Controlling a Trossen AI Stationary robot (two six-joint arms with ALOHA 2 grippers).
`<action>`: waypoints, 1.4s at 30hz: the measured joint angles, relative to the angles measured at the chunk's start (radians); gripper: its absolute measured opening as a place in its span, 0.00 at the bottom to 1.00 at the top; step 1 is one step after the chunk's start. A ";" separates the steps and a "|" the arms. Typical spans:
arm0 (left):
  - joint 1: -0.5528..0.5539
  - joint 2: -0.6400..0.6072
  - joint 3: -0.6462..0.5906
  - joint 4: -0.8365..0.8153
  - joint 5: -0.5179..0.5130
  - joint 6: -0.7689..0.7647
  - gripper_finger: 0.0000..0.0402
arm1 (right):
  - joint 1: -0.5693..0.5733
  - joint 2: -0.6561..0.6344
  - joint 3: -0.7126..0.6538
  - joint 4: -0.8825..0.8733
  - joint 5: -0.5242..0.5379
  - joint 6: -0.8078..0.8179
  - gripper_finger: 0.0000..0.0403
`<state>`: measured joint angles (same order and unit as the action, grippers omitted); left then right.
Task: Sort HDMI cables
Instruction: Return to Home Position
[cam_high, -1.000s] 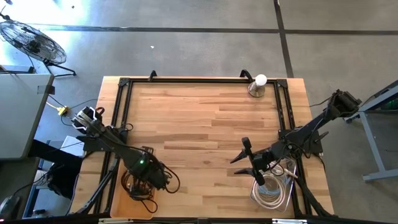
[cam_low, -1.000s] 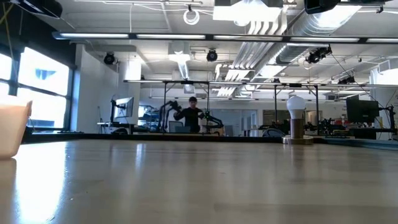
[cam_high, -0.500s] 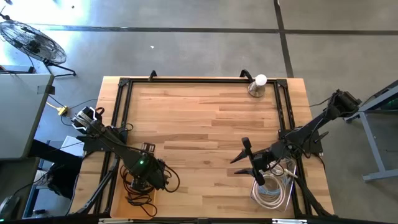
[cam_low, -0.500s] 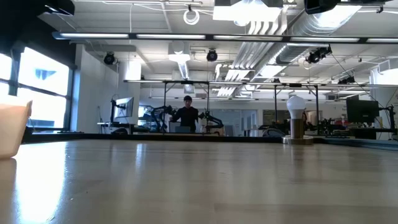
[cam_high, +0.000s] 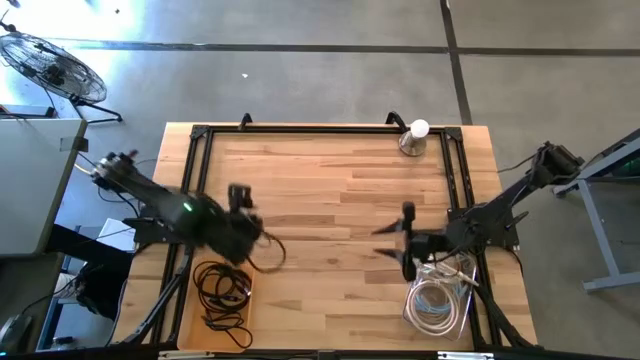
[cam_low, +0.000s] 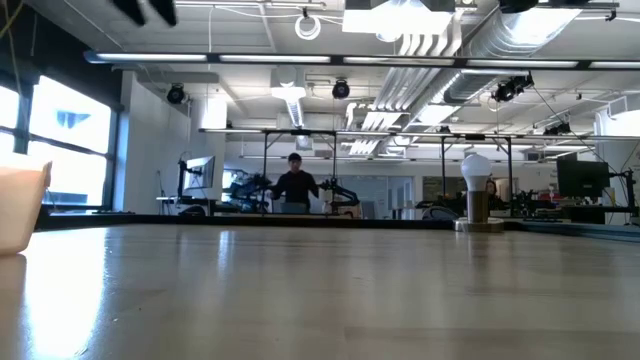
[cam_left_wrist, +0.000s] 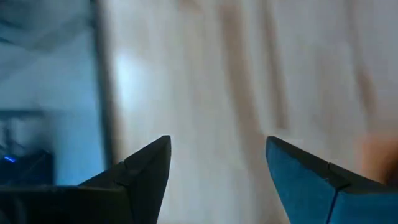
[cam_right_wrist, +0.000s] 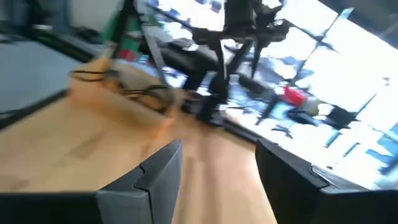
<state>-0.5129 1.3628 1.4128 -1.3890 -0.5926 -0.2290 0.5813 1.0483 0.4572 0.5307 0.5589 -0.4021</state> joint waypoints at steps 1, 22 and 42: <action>0.014 -0.038 0.000 0.031 -0.048 0.036 0.64 | -0.001 -0.027 0.000 -0.010 0.023 -0.020 0.49; 0.258 -0.500 -0.110 0.342 -0.198 0.624 0.64 | -0.237 -0.435 0.438 -0.902 0.018 -0.099 0.03; 0.434 -1.295 -0.724 0.732 0.328 0.809 0.57 | -0.657 -0.504 0.296 -0.923 -0.510 -0.024 0.00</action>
<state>-0.0784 0.0677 0.6890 -0.6573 -0.2649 0.5802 -0.0755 0.5444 0.7534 -0.3923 0.0488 -0.4260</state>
